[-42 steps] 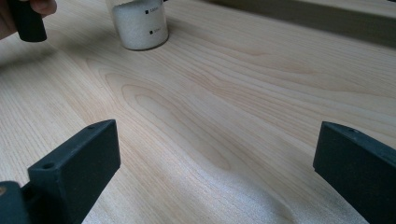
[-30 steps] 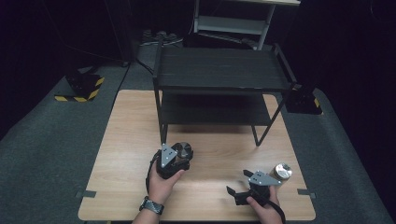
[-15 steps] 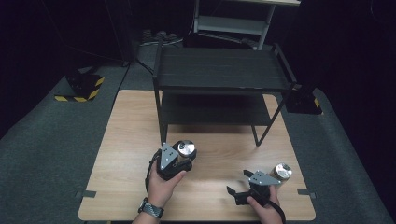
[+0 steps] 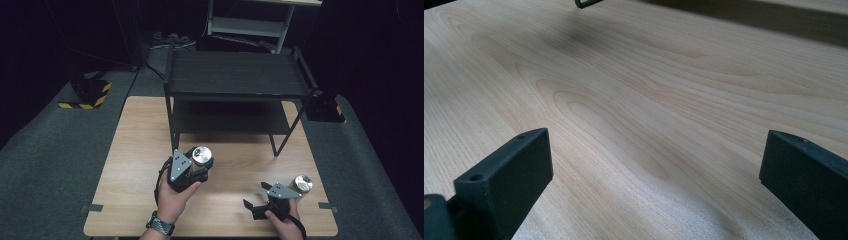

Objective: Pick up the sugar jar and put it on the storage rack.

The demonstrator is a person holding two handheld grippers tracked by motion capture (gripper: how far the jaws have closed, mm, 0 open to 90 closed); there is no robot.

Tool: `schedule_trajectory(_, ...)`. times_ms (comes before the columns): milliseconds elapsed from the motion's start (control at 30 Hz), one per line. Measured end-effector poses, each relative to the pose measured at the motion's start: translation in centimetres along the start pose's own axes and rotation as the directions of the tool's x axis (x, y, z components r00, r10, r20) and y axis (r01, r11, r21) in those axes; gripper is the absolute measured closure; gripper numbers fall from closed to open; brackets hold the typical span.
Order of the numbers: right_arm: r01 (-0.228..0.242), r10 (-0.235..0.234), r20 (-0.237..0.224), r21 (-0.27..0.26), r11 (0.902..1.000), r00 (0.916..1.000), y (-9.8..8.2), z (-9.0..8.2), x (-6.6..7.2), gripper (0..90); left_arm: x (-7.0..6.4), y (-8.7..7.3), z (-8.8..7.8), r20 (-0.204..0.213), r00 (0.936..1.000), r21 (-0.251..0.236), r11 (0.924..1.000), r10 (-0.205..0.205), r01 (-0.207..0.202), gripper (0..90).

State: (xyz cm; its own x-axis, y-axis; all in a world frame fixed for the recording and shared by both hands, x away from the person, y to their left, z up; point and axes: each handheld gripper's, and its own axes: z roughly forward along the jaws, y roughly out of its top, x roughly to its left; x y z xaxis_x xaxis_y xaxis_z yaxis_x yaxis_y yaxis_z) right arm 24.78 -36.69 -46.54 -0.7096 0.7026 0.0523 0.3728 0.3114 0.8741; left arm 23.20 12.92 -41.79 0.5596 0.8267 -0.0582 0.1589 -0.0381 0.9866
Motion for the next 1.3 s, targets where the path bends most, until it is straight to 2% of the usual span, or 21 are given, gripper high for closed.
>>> schedule_trajectory(133, 0.001, -0.001, 0.004, 0.002, 1.0000, 1.0000, 0.0, 0.0, 0.1, 0.7, 0.1, 0.7, -0.3, 0.014, 0.9998, -0.019, 0.9998, -0.011, 0.011, 33.0)
schedule_trajectory(200, 0.004, -0.004, 0.007, 0.001, 1.0000, 1.0000, 0.0, 0.0, 0.2, 0.7, -0.1, 1.2, -0.4, 0.010, 0.9999, -0.022, 0.9997, 0.004, -0.003, 33.0)
schedule_trajectory(500, -0.003, 0.003, 0.001, -0.002, 1.0000, 1.0000, 0.0, 0.0, 0.0, 0.7, -0.2, 2.7, -0.4, 0.019, 0.9997, -0.037, 0.9992, 0.014, -0.013, 33.1)
schedule_trajectory(800, -0.009, 0.009, -0.003, -0.002, 1.0000, 1.0000, 0.0, 0.0, -0.1, 0.7, -0.1, 4.9, -0.3, 0.031, 0.9993, -0.063, 0.9979, 0.019, -0.017, 33.1)
schedule_trajectory(1033, -0.012, 0.012, -0.005, -0.004, 0.9999, 0.9999, -0.1, 0.0, -0.2, 0.7, 0.3, 6.8, -0.3, 0.032, 0.9995, -0.084, 0.9964, 0.005, -0.003, 33.2)
schedule_trajectory(1300, -0.018, 0.018, -0.007, -0.005, 0.9998, 0.9998, -0.1, -0.1, -0.3, 0.7, 0.5, 9.1, 0.0, 0.026, 0.9994, -0.099, 0.9949, 0.022, -0.019, 33.3)
